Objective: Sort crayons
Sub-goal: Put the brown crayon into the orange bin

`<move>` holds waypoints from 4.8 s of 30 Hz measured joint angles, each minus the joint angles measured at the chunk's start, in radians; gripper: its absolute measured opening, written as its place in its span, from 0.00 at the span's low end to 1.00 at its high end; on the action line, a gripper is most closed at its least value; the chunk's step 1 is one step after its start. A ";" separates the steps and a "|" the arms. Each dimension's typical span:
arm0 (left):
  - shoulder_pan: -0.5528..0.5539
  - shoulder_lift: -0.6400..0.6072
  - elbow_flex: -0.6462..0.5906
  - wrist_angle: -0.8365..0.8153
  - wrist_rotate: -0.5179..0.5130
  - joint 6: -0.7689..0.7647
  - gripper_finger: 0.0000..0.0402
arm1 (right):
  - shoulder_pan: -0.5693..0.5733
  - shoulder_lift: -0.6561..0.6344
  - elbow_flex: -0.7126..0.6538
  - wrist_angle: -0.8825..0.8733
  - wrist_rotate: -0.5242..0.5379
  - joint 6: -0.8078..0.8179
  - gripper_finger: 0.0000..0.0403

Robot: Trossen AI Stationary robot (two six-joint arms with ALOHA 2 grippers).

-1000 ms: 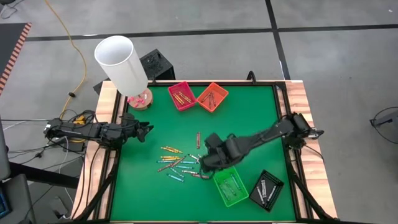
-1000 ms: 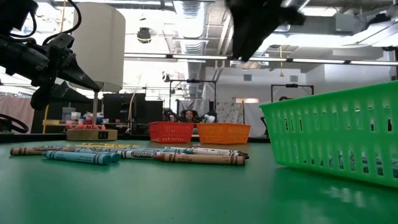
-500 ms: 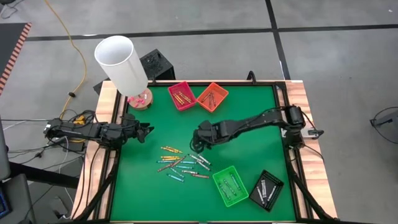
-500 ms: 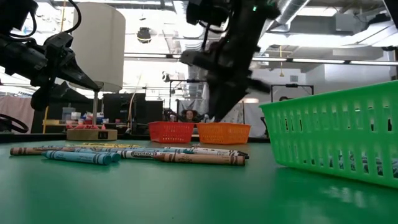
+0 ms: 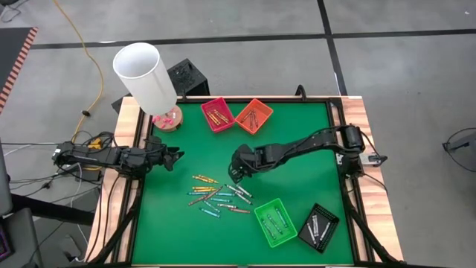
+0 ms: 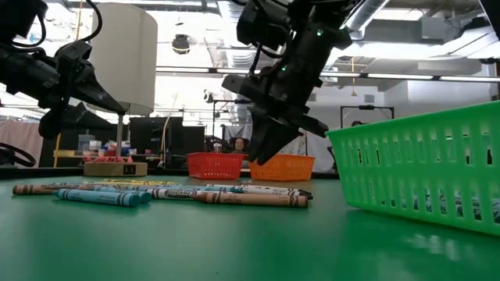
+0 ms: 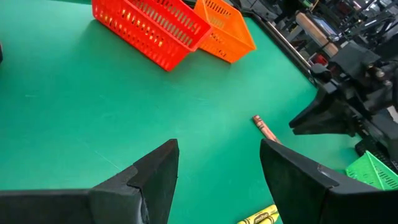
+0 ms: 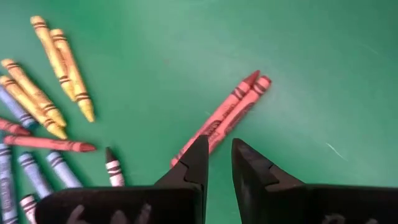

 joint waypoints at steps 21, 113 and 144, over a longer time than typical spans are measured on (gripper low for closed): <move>0.000 0.000 0.000 0.000 -0.001 -0.002 0.54 | -0.006 0.000 -0.001 0.048 0.093 -0.012 0.17; 0.000 0.000 0.000 0.000 0.000 -0.006 0.54 | 0.035 0.222 0.159 -0.055 0.147 -0.081 0.02; 0.000 0.000 0.000 0.000 0.020 -0.005 0.54 | 0.070 0.226 0.716 -0.804 0.440 -0.248 0.00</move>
